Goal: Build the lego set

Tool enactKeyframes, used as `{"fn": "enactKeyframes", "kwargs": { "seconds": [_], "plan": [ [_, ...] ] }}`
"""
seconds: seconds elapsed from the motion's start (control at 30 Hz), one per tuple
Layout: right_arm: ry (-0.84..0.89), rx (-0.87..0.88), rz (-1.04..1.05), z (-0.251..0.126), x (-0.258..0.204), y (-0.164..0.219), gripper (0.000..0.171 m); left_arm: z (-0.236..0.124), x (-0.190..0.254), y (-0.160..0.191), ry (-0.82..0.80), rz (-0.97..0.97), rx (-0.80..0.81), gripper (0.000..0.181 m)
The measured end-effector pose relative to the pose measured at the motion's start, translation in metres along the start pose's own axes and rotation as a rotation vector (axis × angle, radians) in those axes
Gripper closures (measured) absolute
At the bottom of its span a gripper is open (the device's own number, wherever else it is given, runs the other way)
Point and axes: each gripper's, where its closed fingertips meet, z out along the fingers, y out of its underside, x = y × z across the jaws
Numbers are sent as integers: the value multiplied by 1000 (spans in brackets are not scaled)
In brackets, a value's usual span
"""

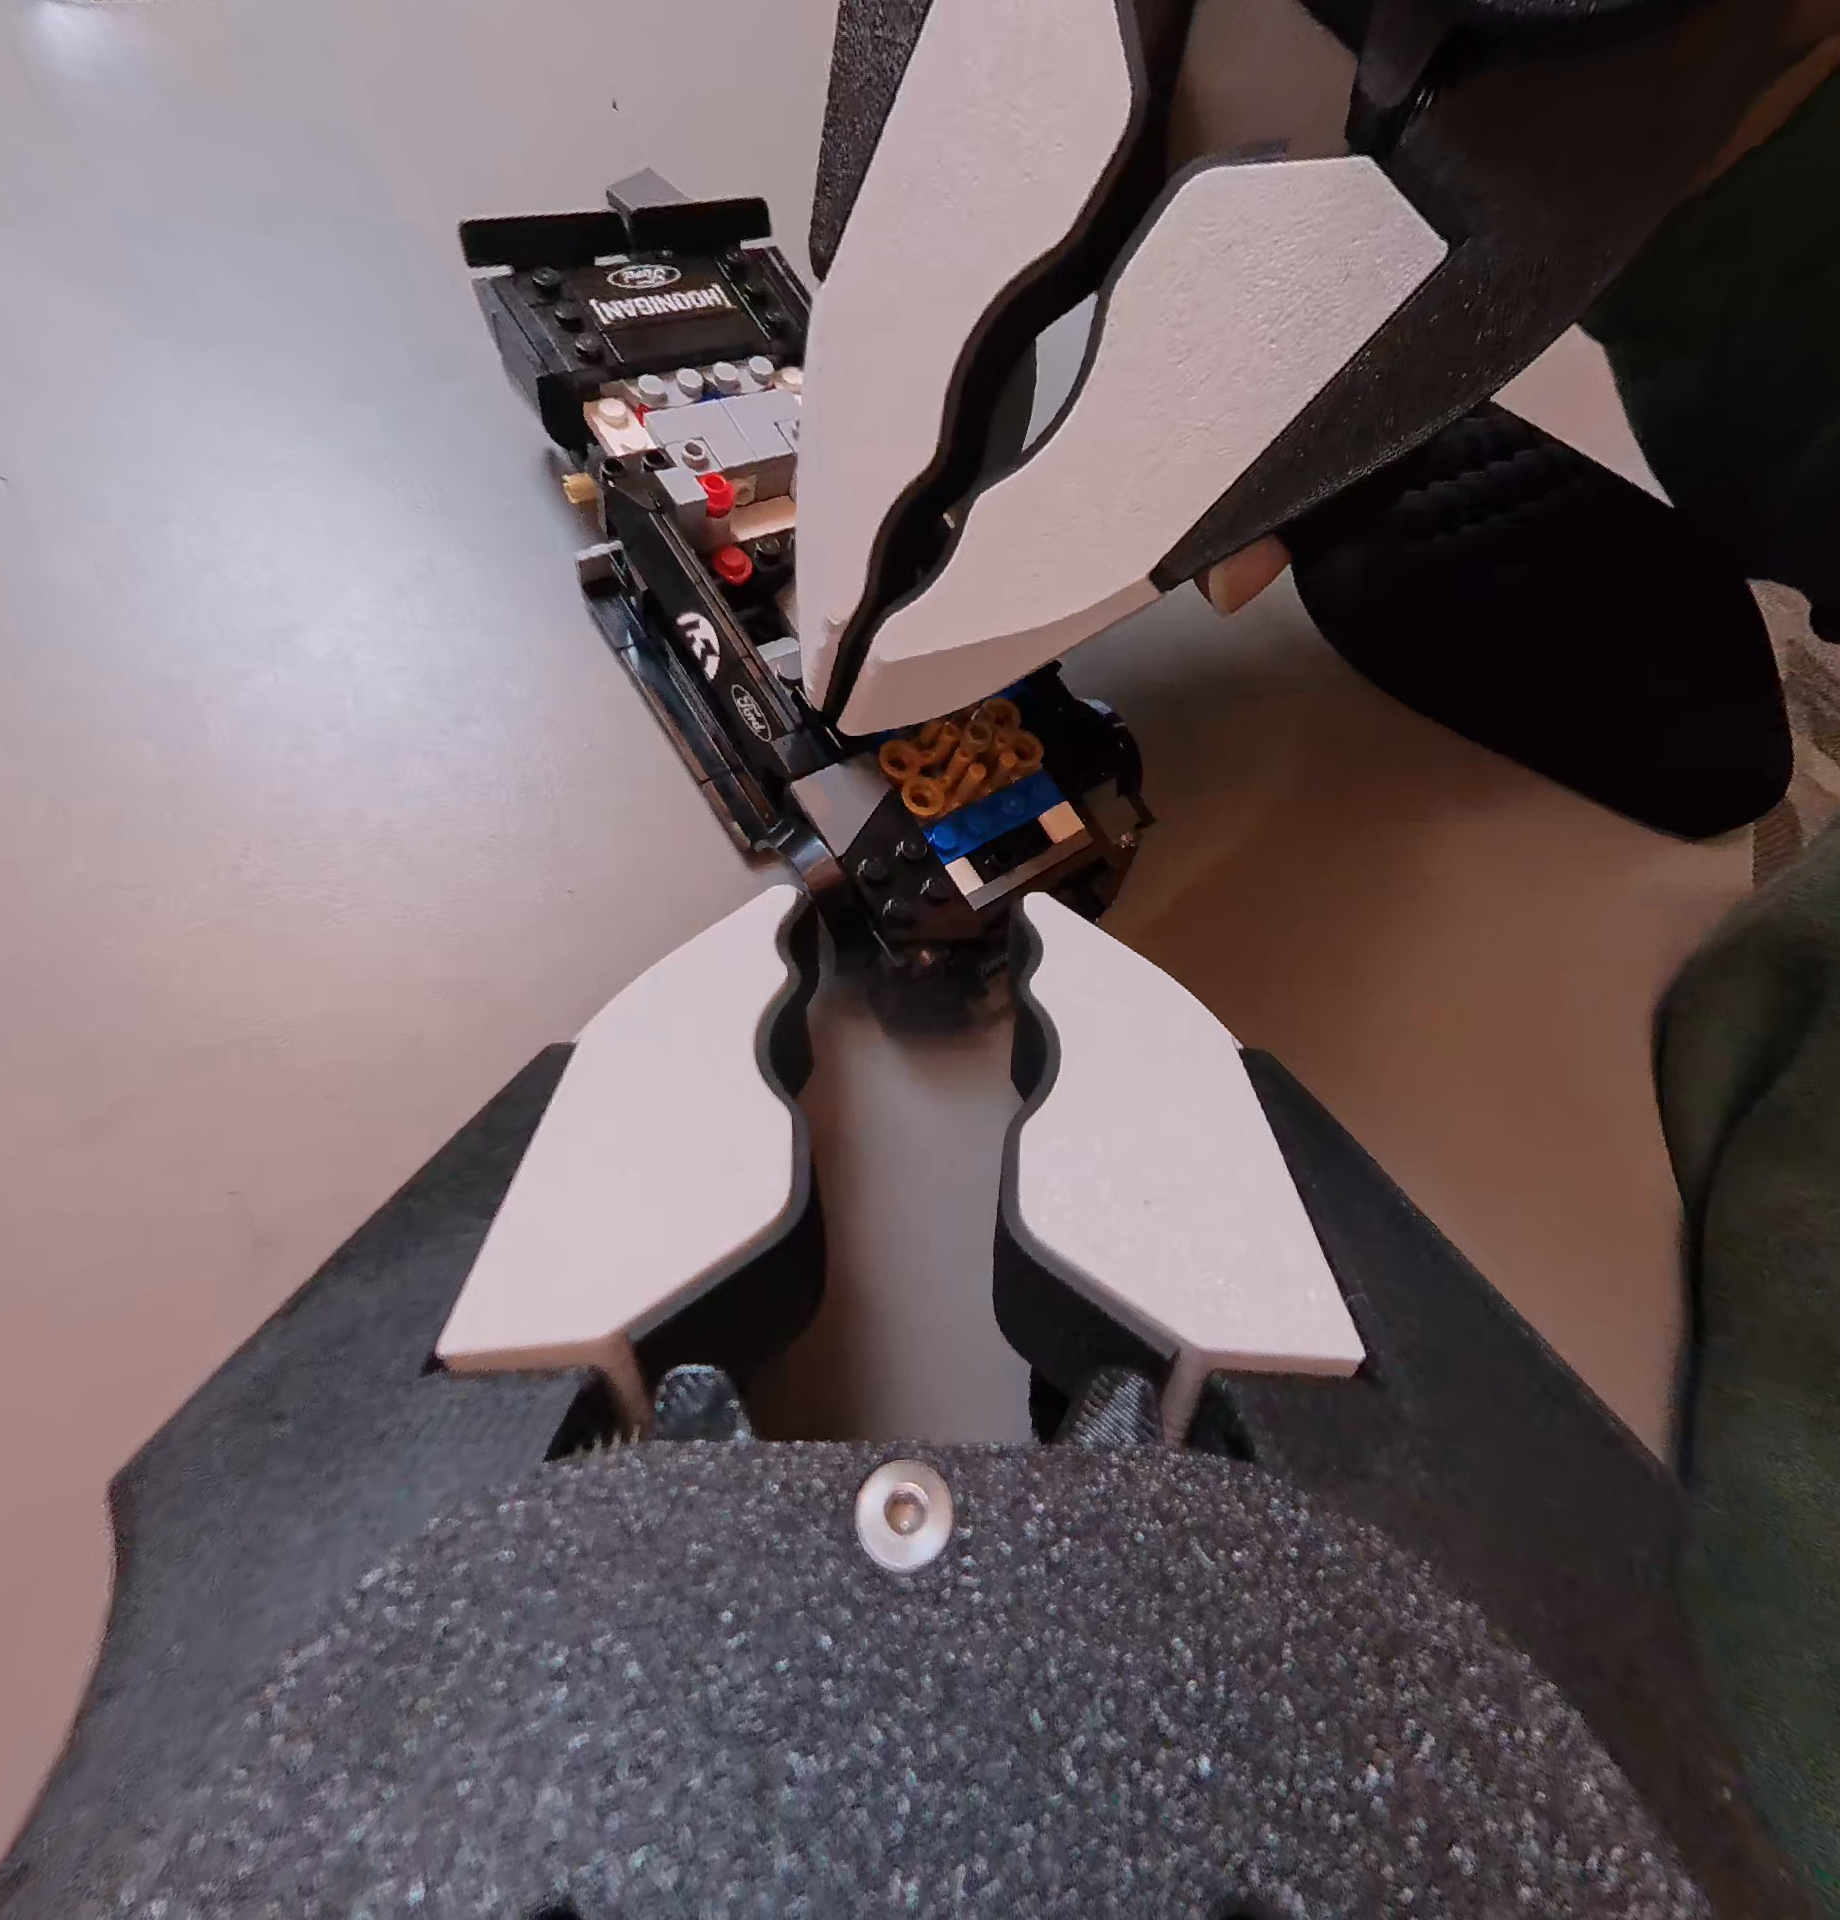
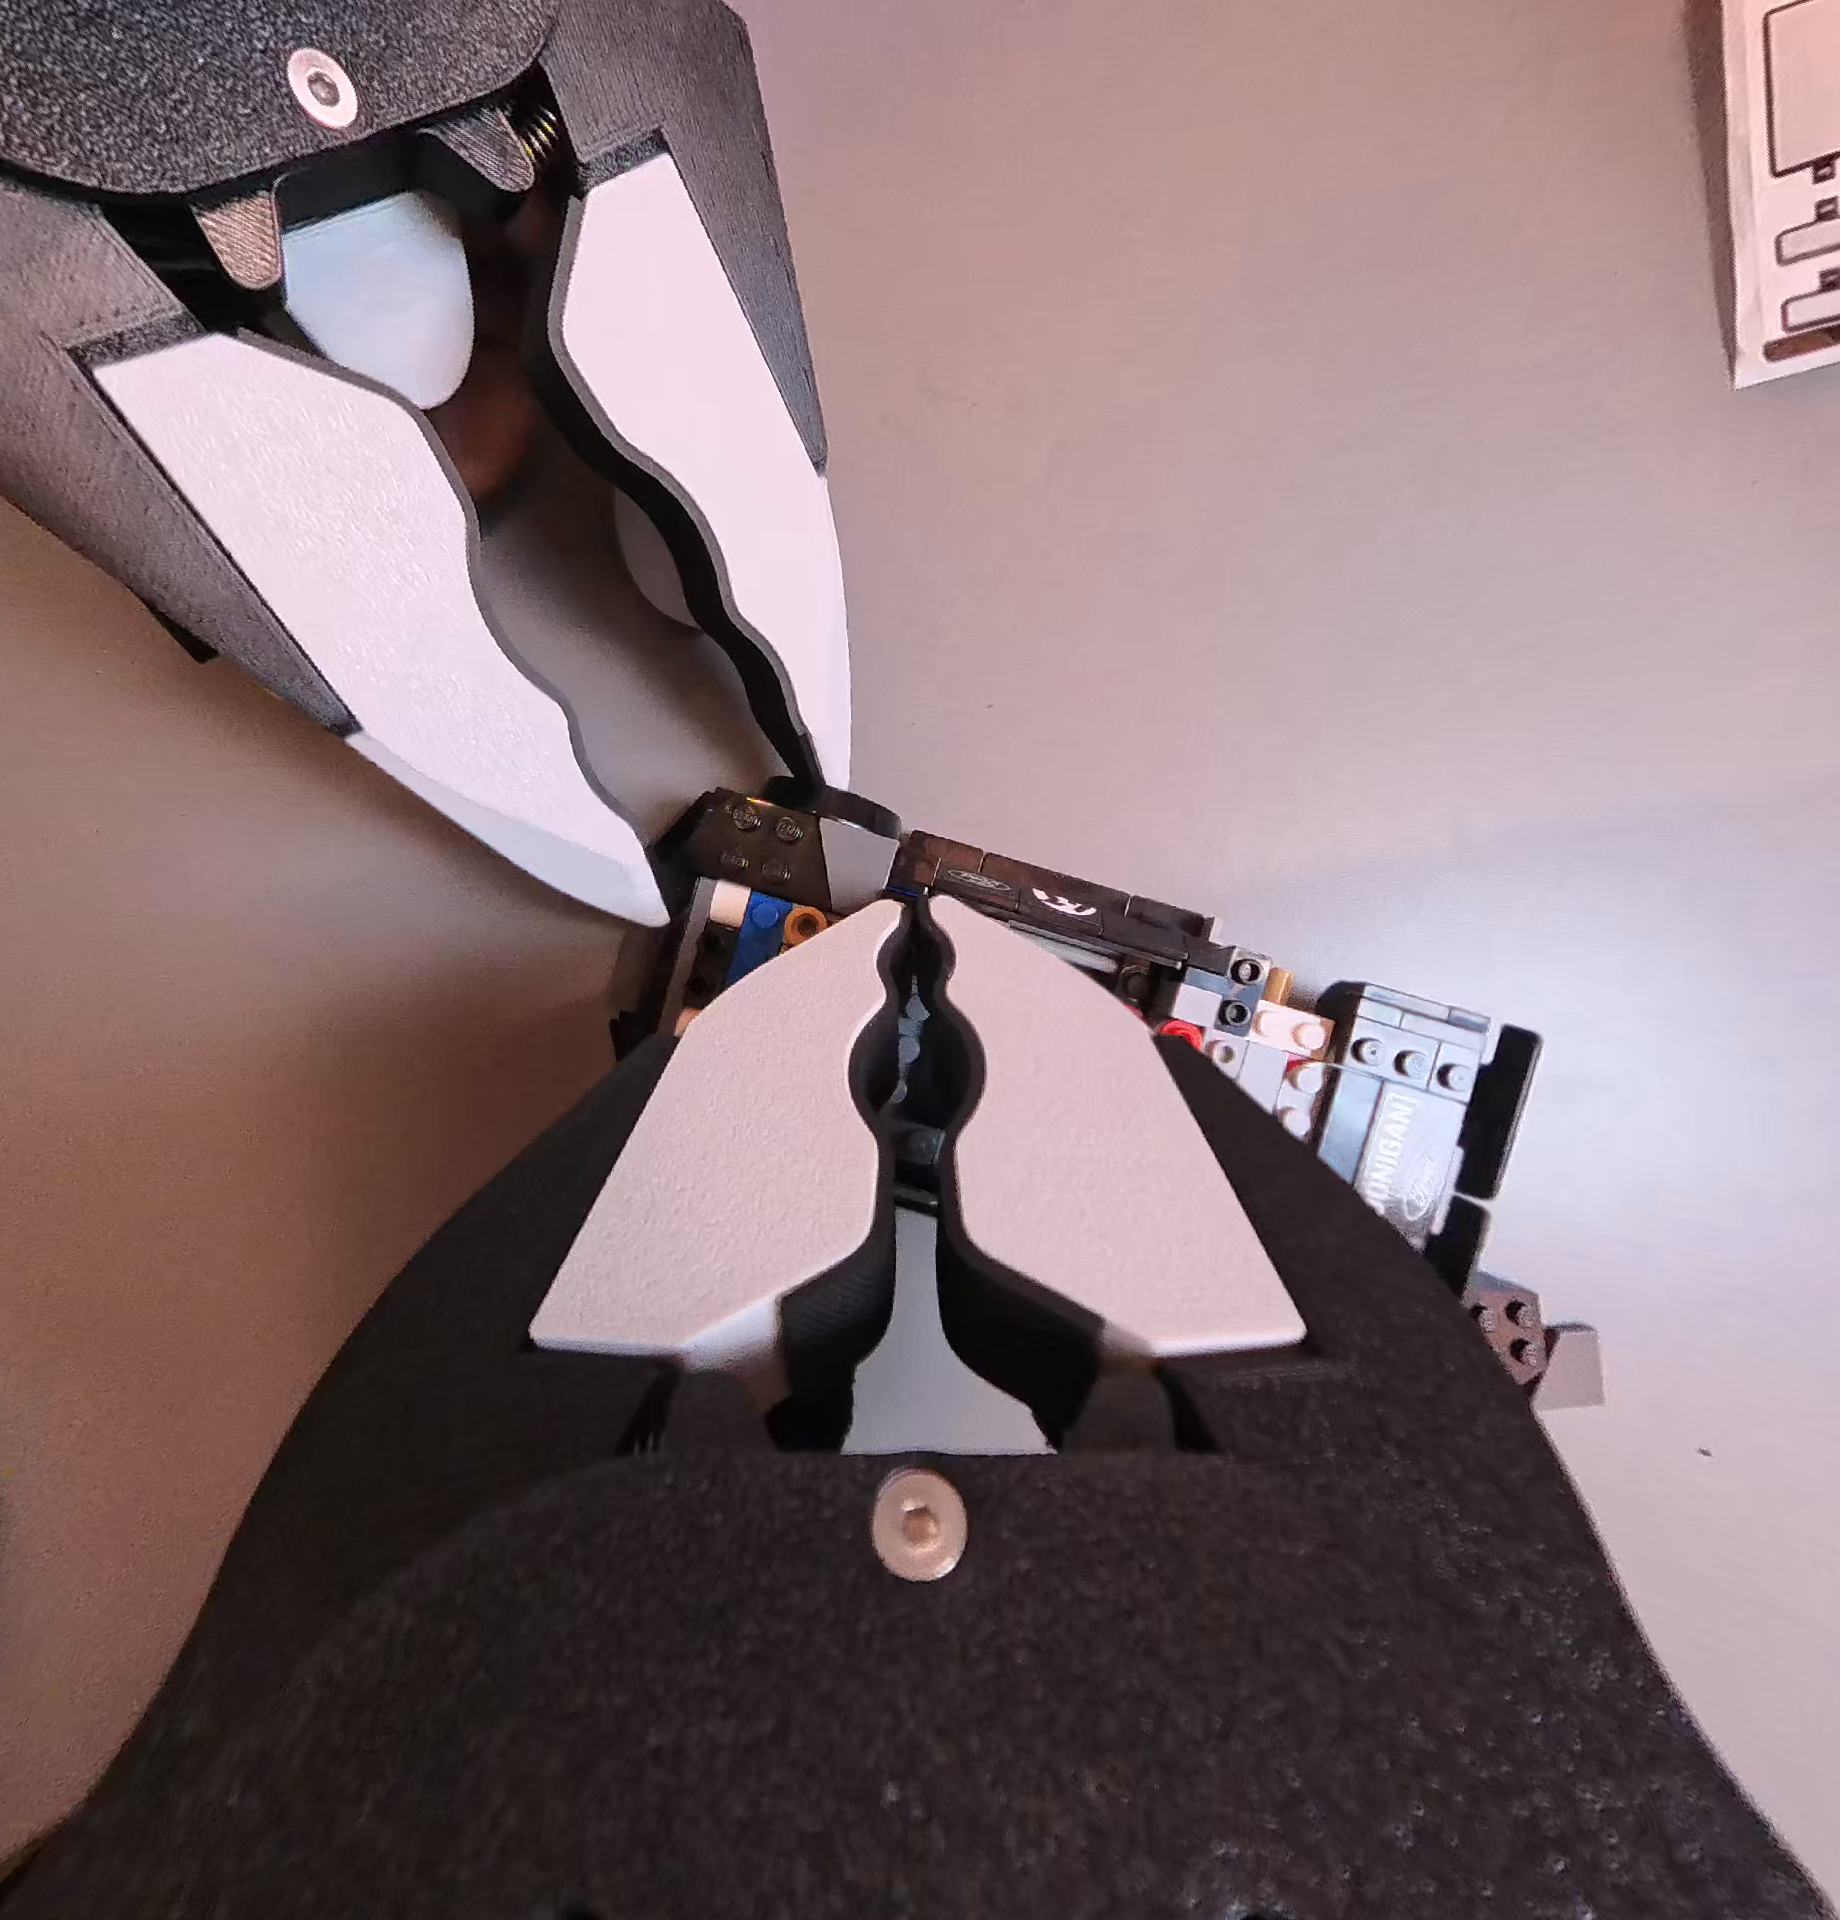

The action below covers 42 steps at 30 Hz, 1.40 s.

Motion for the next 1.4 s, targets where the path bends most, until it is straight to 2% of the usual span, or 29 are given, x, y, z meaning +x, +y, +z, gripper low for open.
{"fn": "enactKeyframes", "kwargs": {
  "seconds": [0.37,0.97,1.1,1.4],
  "plan": [
    [-12,-79,21,2,-1,-2,171,3,1,1,-14,23,-7,145],
    [-83,-34,77,4,-3,-8,171,3,-1,0,-23,27,4,143],
    [-98,25,119,-4,0,-16,171,2,-1,-1,-23,23,10,143],
    [-81,-24,100,0,1,-6,171,3,-2,-3,-15,3,25,142]
  ]
}}
